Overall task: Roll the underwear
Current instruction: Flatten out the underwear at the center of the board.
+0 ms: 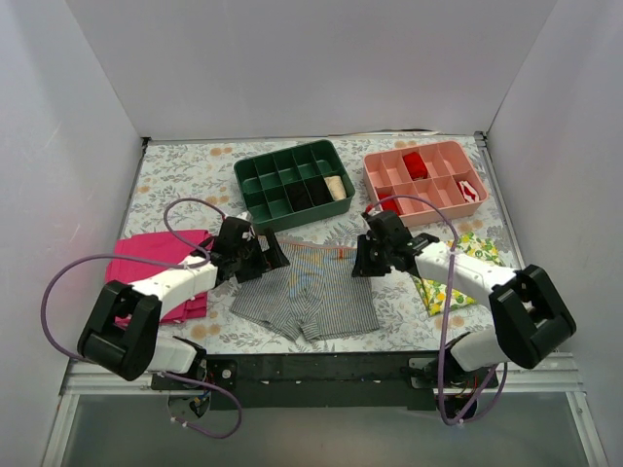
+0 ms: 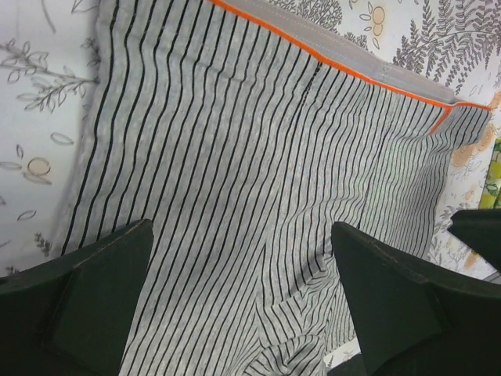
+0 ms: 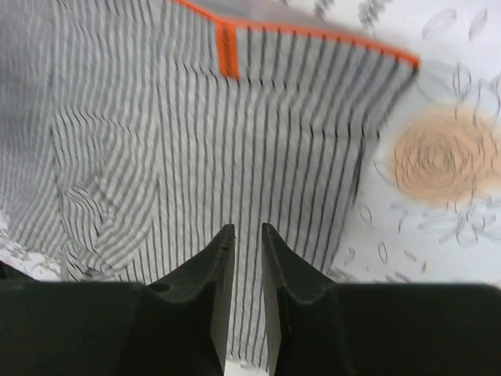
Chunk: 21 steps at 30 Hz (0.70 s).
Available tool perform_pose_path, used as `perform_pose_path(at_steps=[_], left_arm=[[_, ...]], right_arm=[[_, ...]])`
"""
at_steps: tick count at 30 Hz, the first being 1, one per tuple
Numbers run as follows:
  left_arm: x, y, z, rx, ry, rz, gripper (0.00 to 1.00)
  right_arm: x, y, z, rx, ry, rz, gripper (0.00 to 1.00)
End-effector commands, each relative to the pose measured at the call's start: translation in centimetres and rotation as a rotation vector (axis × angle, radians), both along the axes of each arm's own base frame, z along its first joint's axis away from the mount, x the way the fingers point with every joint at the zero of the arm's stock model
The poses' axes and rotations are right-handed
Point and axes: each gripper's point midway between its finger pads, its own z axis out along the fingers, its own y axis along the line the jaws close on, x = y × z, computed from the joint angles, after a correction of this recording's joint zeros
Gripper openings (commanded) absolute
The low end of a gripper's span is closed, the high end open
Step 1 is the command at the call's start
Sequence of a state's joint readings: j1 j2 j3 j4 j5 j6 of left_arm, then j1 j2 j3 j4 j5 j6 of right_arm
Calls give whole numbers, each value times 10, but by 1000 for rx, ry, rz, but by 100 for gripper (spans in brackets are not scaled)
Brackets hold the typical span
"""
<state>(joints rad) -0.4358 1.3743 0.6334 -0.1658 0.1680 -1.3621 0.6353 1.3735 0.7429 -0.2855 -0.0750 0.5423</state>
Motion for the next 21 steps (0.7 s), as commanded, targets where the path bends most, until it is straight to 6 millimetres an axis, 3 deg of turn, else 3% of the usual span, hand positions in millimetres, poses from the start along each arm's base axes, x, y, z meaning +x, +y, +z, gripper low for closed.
perform_pose_path(at_steps=[1,5,10,21], left_arm=[[-10,9,3,-9,-6,61,98],[-19,20,0,11,5,110,98],[-28,48,-14,102,39,245,98],[-46,70,-21,136,75,362,98]], right_arm=[[40,22,19,36,-93,39,26],[58,29,13,8,-81,52,24],[75,40,0,-20,-65,83,24],[89,57,-12,-24,-33,150,24]])
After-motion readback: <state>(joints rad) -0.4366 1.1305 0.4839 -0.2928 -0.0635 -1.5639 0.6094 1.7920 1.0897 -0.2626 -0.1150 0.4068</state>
